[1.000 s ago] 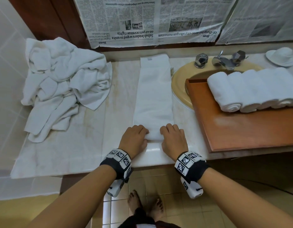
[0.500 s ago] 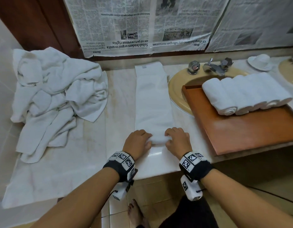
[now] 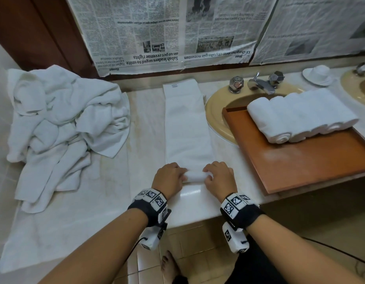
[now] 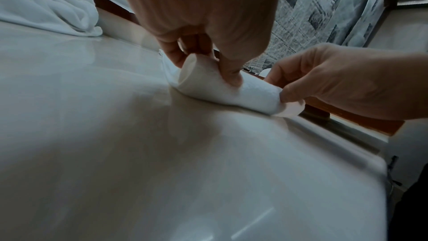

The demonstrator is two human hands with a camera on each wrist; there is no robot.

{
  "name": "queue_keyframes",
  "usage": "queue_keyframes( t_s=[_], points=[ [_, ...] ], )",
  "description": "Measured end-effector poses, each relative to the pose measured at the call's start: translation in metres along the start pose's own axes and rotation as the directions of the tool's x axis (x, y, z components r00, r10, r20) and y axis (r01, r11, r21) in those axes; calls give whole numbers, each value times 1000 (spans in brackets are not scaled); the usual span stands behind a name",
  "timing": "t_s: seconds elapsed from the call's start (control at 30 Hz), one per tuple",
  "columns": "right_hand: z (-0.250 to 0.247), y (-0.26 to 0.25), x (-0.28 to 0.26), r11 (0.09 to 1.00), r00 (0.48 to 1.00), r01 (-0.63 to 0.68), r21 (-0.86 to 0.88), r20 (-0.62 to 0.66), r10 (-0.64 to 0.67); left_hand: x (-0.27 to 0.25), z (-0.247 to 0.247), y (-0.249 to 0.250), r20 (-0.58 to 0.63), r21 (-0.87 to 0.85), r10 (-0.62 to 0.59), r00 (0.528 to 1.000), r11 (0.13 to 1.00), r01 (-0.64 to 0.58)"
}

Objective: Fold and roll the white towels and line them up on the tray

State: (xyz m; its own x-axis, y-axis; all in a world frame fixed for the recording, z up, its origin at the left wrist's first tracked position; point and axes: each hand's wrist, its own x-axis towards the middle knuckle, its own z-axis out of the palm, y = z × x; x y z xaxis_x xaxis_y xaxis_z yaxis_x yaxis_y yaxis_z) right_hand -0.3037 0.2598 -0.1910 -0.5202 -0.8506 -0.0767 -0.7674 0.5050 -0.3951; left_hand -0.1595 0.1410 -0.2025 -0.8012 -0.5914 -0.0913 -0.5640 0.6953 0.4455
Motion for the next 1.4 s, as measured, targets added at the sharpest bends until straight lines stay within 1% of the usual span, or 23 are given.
queue_keyframes(
  t_s=[0.07, 0.23, 0.33, 0.4, 0.47, 0.53, 0.6, 0.7, 0.77, 0.8, 0.83, 0.87, 0.93, 1.0, 1.07, 1.13, 1.2, 1.23, 1.3, 1.37, 1.4],
  points=[
    [-1, 0, -1, 999, 1000, 13, -33, 12, -13, 1, 0, 1, -1, -7, -11, 1000, 1000, 11],
    [-2, -1, 1, 995, 997, 69, -68, -16, -70, 5, -2, 6, 30, 23, -41, 999, 999, 40],
    [2, 1, 4, 995, 995, 82, -52, -46, -85, 8, -4, 7, 62, 53, -74, 995, 996, 71],
    [-1, 1, 10, 994, 995, 101, -47, -7, -101, 11, -6, 10, 74, 56, -98, 992, 994, 94],
    [-8, 0, 20, 993, 993, 87, -82, 90, -79, 17, -9, 14, 94, 23, -147, 985, 989, 145],
    [-15, 2, 30, 994, 984, 64, -87, 172, -49, 24, -10, 18, 109, -15, -220, 969, 975, 223],
    [-21, 5, 40, 997, 975, 33, -63, 220, -19, 31, -10, 22, 108, -66, -288, 952, 953, 295],
    [-26, 9, 48, 999, 958, -8, -34, 285, 17, 36, -4, 26, 68, -99, -341, 937, 933, 347],
    [-27, 9, 53, 998, 966, 20, -66, 258, -3, 36, -1, 28, -19, -72, -347, 937, 936, 345],
    [-26, 8, 54, 993, 974, 67, -96, 222, -44, 36, 0, 27, -85, -35, -318, 944, 948, 316],
    [-27, 8, 55, 985, 976, 123, -119, 194, -98, 36, 3, 27, -148, 3, -260, 954, 965, 264],
    [-27, 8, 56, 977, 972, 176, -124, 181, -152, 36, 5, 29, -182, 36, -196, 963, 978, 206],
    [-24, 9, 56, 955, 951, 272, -119, 185, -248, 33, 7, 35, -193, 82, -89, 977, 991, 107],
    [-22, 12, 55, 930, 929, 348, -114, 172, -327, 29, 9, 38, -214, 113, -28, 976, 992, 54],
    [-20, 14, 56, 907, 908, 408, -109, 155, -390, 22, 15, 36, -252, 109, 39, 967, 994, -11],
    [-21, 13, 55, 892, 889, 436, -116, 211, -407, 13, 18, 30, -259, 89, 118, 958, 991, -98],
    [-15, 18, 58, 884, 890, 443, -149, 193, -413, 6, 21, 24, -205, 112, 170, 964, 982, -150],
    [-16, 18, 58, 879, 882, 458, -133, 191, -431, 5, 21, 23, -196, 138, 192, 962, 976, -167],
    [-21, 15, 55, 878, 867, 468, -99, 243, -435, 10, 20, 23, -199, 187, 216, 956, 966, -180],
    [-24, 18, 55, 849, 862, 486, -207, 272, -427, 16, 16, 24, -210, 246, 231, 950, 953, -177],
    [-25, 18, 54, 831, 853, 506, -230, 277, -442, 18, 13, 25, -199, 272, 234, 952, 946, -175]
  ],
)
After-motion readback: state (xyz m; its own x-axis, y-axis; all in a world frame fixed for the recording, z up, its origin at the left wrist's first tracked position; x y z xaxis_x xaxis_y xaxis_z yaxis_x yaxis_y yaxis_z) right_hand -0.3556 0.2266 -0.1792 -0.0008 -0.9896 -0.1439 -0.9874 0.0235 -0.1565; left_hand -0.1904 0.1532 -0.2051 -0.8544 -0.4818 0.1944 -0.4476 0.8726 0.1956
